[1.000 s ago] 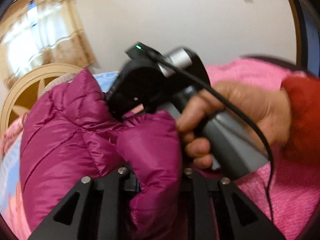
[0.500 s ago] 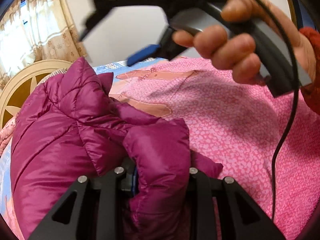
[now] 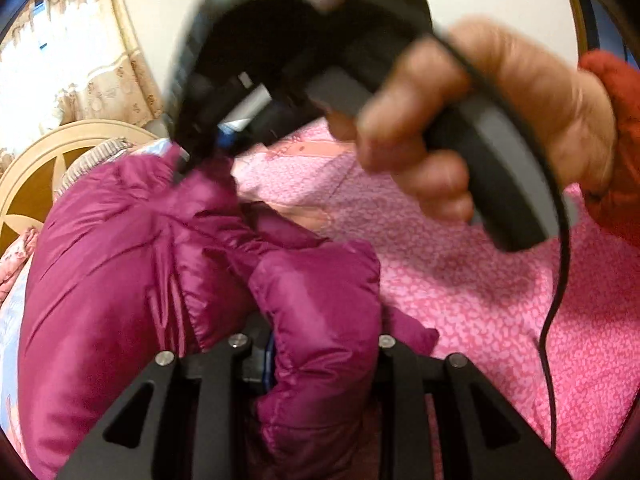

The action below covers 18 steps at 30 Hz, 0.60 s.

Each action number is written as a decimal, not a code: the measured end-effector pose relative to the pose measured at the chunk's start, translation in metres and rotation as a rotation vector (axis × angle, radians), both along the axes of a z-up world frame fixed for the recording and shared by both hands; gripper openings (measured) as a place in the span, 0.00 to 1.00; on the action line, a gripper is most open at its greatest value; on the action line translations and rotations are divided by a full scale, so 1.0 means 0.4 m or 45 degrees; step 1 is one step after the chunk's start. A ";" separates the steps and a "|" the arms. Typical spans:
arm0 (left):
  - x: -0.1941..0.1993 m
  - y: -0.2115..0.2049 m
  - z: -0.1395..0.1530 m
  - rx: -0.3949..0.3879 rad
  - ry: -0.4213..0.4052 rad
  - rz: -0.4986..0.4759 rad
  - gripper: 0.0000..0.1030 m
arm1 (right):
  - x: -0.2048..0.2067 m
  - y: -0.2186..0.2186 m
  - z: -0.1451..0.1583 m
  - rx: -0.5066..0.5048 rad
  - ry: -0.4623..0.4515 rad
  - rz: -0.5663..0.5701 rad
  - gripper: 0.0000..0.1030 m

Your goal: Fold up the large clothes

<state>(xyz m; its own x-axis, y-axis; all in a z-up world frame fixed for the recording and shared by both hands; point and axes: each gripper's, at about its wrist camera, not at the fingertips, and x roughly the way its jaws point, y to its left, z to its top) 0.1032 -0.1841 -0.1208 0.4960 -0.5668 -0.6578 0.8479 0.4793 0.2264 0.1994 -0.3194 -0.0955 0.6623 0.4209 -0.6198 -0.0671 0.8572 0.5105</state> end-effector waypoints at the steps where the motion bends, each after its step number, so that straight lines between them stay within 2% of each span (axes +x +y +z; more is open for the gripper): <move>1: -0.003 -0.002 0.000 0.002 0.003 -0.010 0.25 | 0.007 -0.002 -0.021 -0.008 0.024 -0.008 0.05; 5: -0.033 0.008 0.015 -0.003 -0.018 -0.033 0.25 | 0.021 -0.003 -0.111 0.009 0.041 -0.029 0.05; 8: -0.074 0.080 0.060 -0.076 0.038 -0.095 0.29 | 0.015 -0.013 -0.123 0.059 0.043 -0.048 0.05; 11: -0.093 0.213 0.132 -0.237 0.130 -0.159 0.33 | 0.015 -0.018 -0.128 0.086 0.041 -0.052 0.05; 12: -0.083 0.277 0.167 -0.325 0.161 -0.147 0.34 | 0.014 -0.021 -0.130 0.093 0.040 -0.055 0.05; 15: -0.004 0.383 0.234 -0.512 0.190 0.010 0.48 | 0.010 -0.018 -0.126 0.097 0.032 -0.071 0.05; 16: 0.053 0.412 0.254 -0.574 0.204 0.123 0.53 | 0.010 -0.011 -0.122 0.096 0.031 -0.079 0.05; 17: 0.117 0.432 0.270 -0.623 0.220 0.252 0.53 | 0.006 -0.009 -0.121 0.093 0.028 -0.087 0.05; 18: 0.155 0.434 0.273 -0.642 0.227 0.331 0.53 | 0.003 -0.006 -0.119 0.083 0.025 -0.095 0.05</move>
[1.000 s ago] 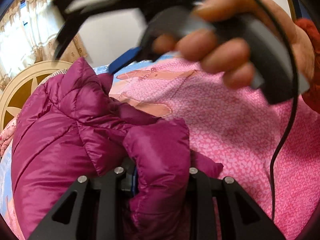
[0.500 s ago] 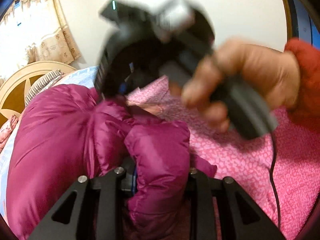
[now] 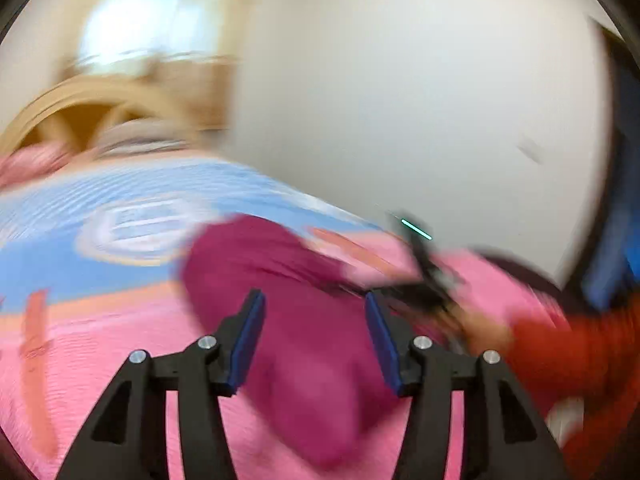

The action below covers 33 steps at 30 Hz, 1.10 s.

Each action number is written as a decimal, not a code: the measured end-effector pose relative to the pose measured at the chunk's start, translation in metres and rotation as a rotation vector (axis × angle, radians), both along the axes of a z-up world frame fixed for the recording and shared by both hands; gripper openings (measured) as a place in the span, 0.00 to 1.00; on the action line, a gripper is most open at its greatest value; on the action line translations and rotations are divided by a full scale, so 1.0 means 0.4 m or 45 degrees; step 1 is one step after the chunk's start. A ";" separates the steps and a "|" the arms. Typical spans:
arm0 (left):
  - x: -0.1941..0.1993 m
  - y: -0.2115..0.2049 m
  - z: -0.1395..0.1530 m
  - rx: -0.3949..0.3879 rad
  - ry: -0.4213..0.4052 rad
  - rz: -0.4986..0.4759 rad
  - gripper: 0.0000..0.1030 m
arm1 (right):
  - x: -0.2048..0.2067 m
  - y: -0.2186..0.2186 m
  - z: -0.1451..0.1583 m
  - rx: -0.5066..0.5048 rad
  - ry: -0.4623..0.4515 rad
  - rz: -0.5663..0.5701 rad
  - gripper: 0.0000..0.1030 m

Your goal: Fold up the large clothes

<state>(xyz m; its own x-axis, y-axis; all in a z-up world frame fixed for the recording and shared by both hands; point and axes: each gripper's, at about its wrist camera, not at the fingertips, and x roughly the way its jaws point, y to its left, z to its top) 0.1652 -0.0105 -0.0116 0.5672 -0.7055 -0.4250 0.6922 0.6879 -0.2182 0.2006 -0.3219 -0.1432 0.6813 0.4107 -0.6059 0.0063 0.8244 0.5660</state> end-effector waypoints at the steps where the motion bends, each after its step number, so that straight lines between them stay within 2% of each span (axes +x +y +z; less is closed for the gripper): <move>1: 0.066 0.000 -0.001 -0.010 0.055 0.129 0.53 | -0.004 0.004 0.003 -0.016 -0.003 -0.008 0.05; 3: 0.177 -0.033 -0.024 0.032 0.163 0.317 0.53 | -0.023 0.017 0.011 -0.051 -0.007 -0.019 0.05; 5: 0.245 -0.094 -0.047 0.103 0.201 0.374 0.53 | -0.029 0.027 0.017 -0.084 -0.006 -0.029 0.05; 8: 0.262 -0.198 -0.080 0.215 0.157 0.341 0.53 | -0.037 0.041 0.024 -0.132 -0.009 -0.043 0.05; 10: 0.256 -0.274 -0.132 0.375 0.145 0.275 0.55 | -0.041 0.043 0.024 -0.148 -0.008 -0.051 0.05; 11: 0.245 -0.304 -0.173 0.481 0.099 0.282 0.58 | -0.041 0.040 0.022 -0.139 -0.008 -0.053 0.05; 13: 0.215 -0.307 -0.204 0.591 -0.007 0.334 0.58 | -0.039 0.025 0.012 -0.079 -0.004 -0.052 0.06; 14: 0.207 -0.301 -0.207 0.598 -0.028 0.343 0.58 | -0.035 0.019 0.008 -0.049 0.003 -0.051 0.06; 17: 0.218 -0.274 -0.213 0.576 0.015 0.362 0.62 | -0.026 -0.003 -0.004 0.057 0.025 -0.028 0.06; 20: 0.211 -0.281 -0.225 0.612 0.001 0.368 0.63 | -0.022 -0.025 0.021 0.061 0.046 0.019 0.08; 22: 0.220 -0.293 -0.234 0.641 -0.032 0.378 0.63 | -0.038 -0.042 0.070 0.003 0.063 -0.012 0.09; 25: 0.216 -0.315 -0.238 0.687 -0.057 0.407 0.63 | -0.081 -0.031 0.197 -0.253 0.020 -0.146 0.09; 26: 0.215 -0.328 -0.236 0.710 -0.073 0.417 0.63 | -0.087 -0.026 0.236 -0.245 0.011 -0.185 0.09; 28: 0.202 -0.346 -0.240 0.756 -0.114 0.437 0.63 | -0.077 -0.015 0.281 -0.106 -0.007 -0.217 0.09; 30: 0.198 -0.354 -0.239 0.789 -0.151 0.451 0.62 | -0.046 0.010 0.288 -0.095 0.014 -0.253 0.10; 33: 0.202 -0.345 -0.235 0.781 -0.137 0.447 0.62 | 0.033 0.075 0.221 -0.273 0.114 -0.242 0.10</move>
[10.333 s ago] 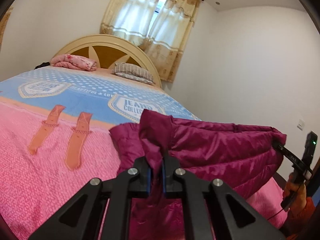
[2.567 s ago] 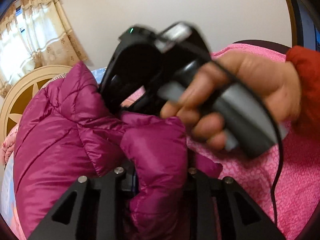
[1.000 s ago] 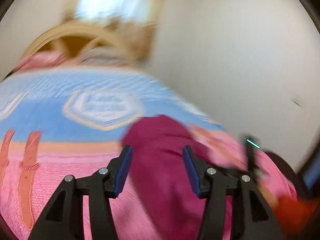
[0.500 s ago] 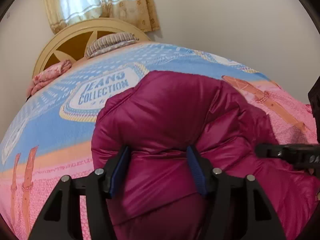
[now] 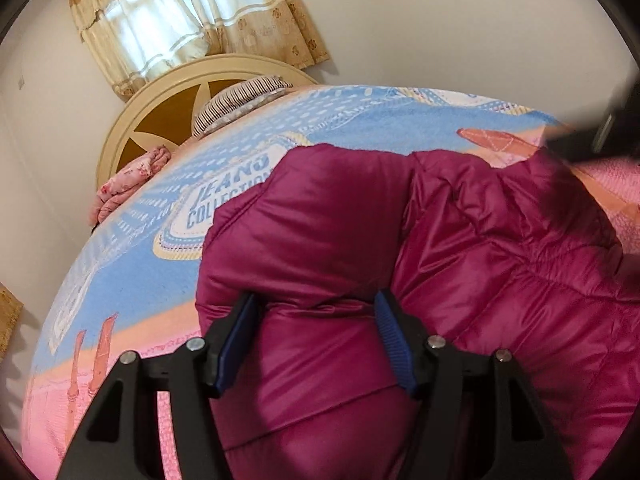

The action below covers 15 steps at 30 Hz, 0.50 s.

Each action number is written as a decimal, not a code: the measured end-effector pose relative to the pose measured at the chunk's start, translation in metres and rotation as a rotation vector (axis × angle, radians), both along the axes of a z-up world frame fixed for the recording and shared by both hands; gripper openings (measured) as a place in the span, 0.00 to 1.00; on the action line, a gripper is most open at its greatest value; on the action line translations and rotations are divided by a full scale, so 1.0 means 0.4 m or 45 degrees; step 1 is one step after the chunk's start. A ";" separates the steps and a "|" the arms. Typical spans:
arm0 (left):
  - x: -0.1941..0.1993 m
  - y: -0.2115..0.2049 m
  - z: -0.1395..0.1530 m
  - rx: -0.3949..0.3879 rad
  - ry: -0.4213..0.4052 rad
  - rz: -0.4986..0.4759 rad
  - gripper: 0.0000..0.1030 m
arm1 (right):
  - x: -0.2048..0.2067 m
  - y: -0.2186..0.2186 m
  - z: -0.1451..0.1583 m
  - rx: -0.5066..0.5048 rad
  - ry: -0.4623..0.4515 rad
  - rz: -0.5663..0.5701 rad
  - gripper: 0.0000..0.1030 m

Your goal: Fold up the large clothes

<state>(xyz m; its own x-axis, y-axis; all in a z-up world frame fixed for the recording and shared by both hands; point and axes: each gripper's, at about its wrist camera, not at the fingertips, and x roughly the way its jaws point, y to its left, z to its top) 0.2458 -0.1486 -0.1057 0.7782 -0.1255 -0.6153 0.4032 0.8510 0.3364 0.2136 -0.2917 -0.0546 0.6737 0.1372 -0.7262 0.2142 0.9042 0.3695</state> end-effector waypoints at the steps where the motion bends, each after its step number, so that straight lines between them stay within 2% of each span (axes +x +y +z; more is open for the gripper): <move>1: 0.004 0.007 0.001 -0.018 0.016 -0.002 0.63 | 0.020 0.014 -0.046 -0.045 0.051 -0.018 0.10; 3: 0.011 0.016 0.001 -0.049 0.041 -0.006 0.63 | 0.021 0.007 -0.110 -0.034 0.061 -0.033 0.10; 6: 0.024 0.025 0.000 -0.095 0.078 -0.009 0.63 | 0.002 -0.009 -0.154 0.024 -0.026 -0.035 0.10; 10: 0.047 0.029 -0.011 -0.150 0.144 -0.002 0.63 | 0.010 -0.020 -0.180 0.084 -0.041 -0.001 0.10; 15: 0.084 0.036 -0.032 -0.224 0.249 0.020 0.70 | 0.023 -0.025 -0.202 0.101 -0.046 0.008 0.09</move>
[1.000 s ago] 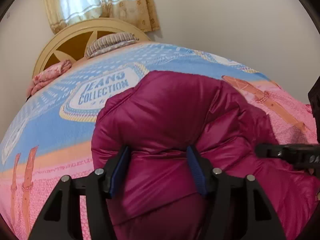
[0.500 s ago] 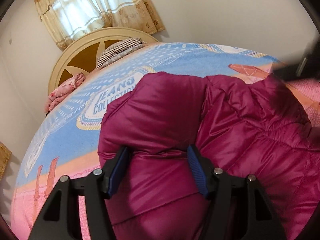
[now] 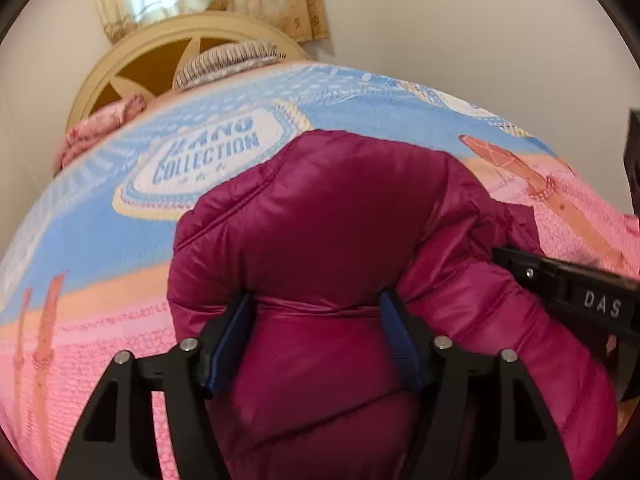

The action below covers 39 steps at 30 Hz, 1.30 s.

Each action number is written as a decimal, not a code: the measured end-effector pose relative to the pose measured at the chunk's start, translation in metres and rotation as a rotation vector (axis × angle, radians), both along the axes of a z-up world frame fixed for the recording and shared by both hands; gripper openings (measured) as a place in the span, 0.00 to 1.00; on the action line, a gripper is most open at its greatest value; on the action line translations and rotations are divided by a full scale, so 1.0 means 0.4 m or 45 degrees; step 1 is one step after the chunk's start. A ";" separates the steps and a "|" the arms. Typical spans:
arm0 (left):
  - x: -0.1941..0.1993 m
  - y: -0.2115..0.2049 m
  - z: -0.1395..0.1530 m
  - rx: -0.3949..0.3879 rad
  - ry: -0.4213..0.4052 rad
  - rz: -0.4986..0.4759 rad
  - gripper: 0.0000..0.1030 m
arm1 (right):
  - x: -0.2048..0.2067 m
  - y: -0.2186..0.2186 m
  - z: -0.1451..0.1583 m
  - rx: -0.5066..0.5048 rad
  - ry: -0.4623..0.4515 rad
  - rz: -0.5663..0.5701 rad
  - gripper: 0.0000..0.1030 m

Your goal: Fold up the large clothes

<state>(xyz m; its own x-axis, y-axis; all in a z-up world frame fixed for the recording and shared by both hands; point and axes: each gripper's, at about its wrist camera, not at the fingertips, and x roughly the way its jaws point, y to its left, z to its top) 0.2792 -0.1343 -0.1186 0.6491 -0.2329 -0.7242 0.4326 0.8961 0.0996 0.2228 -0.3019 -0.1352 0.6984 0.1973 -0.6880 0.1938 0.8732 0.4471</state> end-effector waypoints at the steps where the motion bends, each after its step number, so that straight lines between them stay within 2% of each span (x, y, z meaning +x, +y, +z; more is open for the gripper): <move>1: 0.011 0.002 -0.005 -0.020 0.028 0.011 0.72 | 0.000 -0.003 -0.003 0.010 -0.001 -0.003 0.09; 7: 0.019 0.027 0.001 -0.115 0.082 0.019 0.77 | 0.005 0.000 0.002 0.006 -0.001 -0.005 0.09; 9: 0.011 0.053 0.019 -0.147 0.109 0.022 0.82 | 0.004 -0.018 0.002 0.073 0.003 0.012 0.10; 12: -0.016 0.150 0.068 -0.309 0.131 0.057 0.84 | -0.018 -0.075 0.039 0.206 0.032 0.034 0.10; 13: -0.033 0.192 0.085 -0.365 0.113 0.077 0.90 | -0.041 -0.094 0.058 0.258 -0.016 0.016 0.10; 14: -0.047 0.224 0.096 -0.395 0.096 0.099 0.95 | -0.077 -0.119 0.085 0.322 -0.119 0.003 0.11; 15: -0.069 0.263 0.105 -0.425 0.073 0.119 0.96 | -0.113 -0.138 0.109 0.350 -0.202 0.000 0.24; 16: -0.083 0.284 0.107 -0.444 0.068 0.119 0.96 | -0.143 -0.150 0.126 0.340 -0.236 -0.008 0.39; 17: -0.098 0.303 0.105 -0.472 0.079 0.107 0.96 | -0.162 -0.155 0.134 0.325 -0.246 -0.017 0.74; 18: -0.107 0.310 0.101 -0.500 0.094 0.089 0.96 | -0.189 -0.159 0.139 0.305 -0.266 -0.026 0.89; 21: -0.125 0.313 0.077 -0.659 0.161 -0.008 0.96 | -0.217 -0.155 0.113 0.322 -0.229 0.021 0.89; 23: -0.106 0.289 0.031 -0.762 0.267 -0.053 0.96 | -0.200 -0.138 0.079 0.337 -0.156 0.070 0.89; 25: -0.081 0.270 -0.011 -0.808 0.390 -0.042 0.96 | -0.181 -0.113 0.057 0.293 -0.117 0.130 0.89; 26: -0.071 0.261 -0.033 -0.866 0.450 -0.032 0.97 | -0.165 -0.097 0.045 0.261 -0.096 0.169 0.89; 27: -0.073 0.256 -0.043 -0.898 0.474 -0.028 0.97 | -0.152 -0.081 0.036 0.239 -0.076 0.197 0.89; 30: -0.067 0.237 -0.051 -0.894 0.471 -0.054 0.99 | -0.125 -0.041 0.022 0.140 -0.081 0.257 0.89; 33: -0.066 0.214 -0.056 -0.848 0.443 -0.111 1.00 | -0.099 -0.012 0.004 0.100 -0.077 0.306 0.89; 37: -0.057 0.207 -0.060 -0.843 0.419 -0.119 1.00 | -0.073 0.027 0.002 0.047 -0.042 0.394 0.88; 39: -0.056 0.205 -0.060 -0.848 0.410 -0.118 1.00 | -0.061 0.044 0.004 0.035 -0.033 0.429 0.82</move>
<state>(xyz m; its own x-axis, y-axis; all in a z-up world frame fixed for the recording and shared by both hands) 0.2568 -0.0523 -0.1427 0.3848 -0.7325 -0.5616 0.4256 0.6807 -0.5962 0.1983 -0.2845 -0.1335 0.6078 0.4384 -0.6621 -0.1156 0.8738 0.4724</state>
